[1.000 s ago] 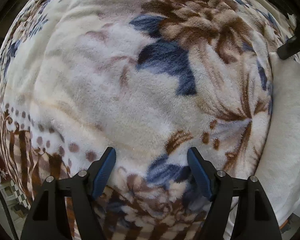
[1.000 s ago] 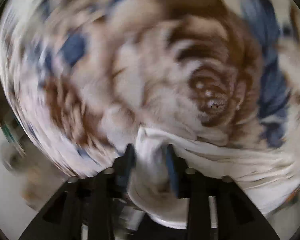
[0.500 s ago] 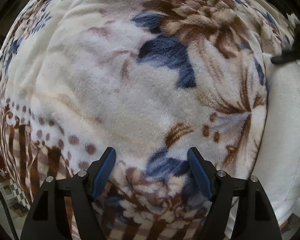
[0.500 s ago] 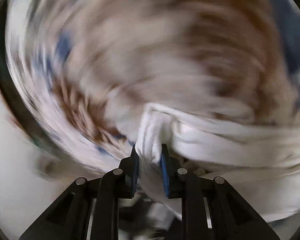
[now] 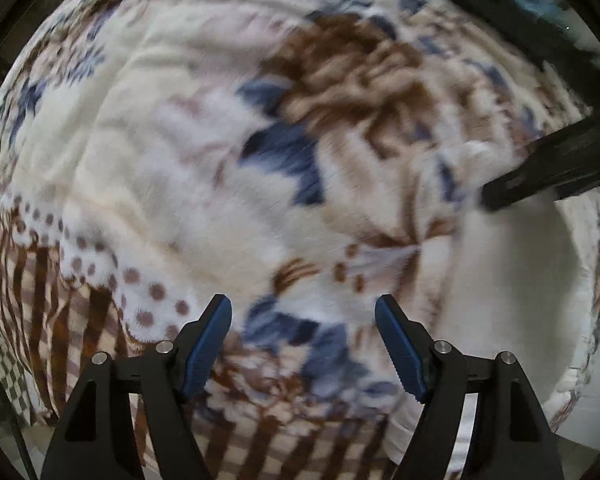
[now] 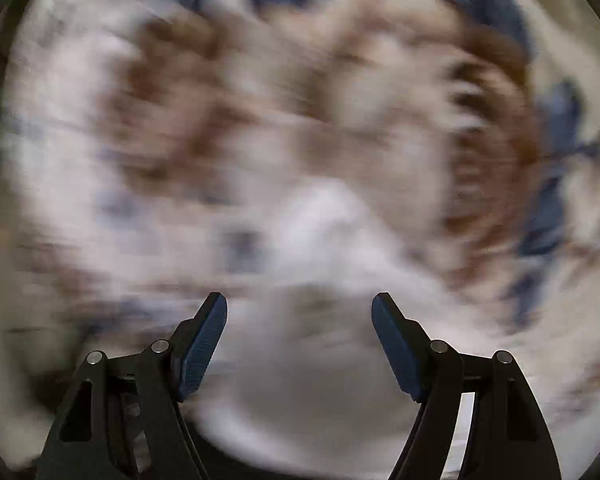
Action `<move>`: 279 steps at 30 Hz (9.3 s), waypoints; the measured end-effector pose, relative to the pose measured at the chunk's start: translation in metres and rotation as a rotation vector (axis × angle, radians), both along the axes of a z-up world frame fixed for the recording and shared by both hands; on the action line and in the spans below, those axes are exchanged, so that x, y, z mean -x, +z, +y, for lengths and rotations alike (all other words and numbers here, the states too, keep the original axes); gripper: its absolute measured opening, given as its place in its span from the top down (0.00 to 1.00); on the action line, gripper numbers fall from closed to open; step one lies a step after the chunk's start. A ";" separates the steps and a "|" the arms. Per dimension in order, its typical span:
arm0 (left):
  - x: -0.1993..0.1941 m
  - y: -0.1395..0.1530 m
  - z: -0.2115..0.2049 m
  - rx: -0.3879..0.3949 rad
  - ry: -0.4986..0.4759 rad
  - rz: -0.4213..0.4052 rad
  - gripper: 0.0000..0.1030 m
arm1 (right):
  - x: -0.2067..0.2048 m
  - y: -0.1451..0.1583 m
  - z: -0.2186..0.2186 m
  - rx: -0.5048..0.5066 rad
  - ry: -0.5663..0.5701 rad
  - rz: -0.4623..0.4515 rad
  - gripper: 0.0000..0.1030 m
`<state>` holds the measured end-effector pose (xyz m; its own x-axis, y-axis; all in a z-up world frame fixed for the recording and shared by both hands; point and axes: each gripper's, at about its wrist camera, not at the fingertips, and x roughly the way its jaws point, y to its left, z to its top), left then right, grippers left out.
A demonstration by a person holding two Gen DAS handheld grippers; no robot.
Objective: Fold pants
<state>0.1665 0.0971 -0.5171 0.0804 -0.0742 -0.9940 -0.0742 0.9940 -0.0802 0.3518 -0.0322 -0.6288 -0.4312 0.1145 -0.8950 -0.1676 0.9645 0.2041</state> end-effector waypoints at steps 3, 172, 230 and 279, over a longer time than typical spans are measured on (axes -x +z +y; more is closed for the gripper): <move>-0.003 0.014 -0.008 0.073 -0.028 -0.006 0.29 | 0.001 0.004 -0.018 -0.126 -0.133 -0.003 0.20; -0.346 0.181 -0.175 0.629 -0.445 -0.163 0.12 | -0.096 0.162 -0.299 -0.900 -0.638 -0.537 0.27; -0.144 0.415 -0.119 0.014 -0.308 -0.542 0.05 | 0.117 0.526 -0.205 0.313 -0.592 -0.992 0.07; -0.037 0.505 -0.099 -0.095 -0.297 -0.735 0.03 | 0.260 0.665 -0.159 0.268 -0.588 -1.148 0.03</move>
<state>0.2038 -0.0014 -0.0118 0.7082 -0.1132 -0.6969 0.2336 0.9690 0.0800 0.0915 -0.1910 0.0364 0.6373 -0.2141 -0.7403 0.3394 0.9404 0.0202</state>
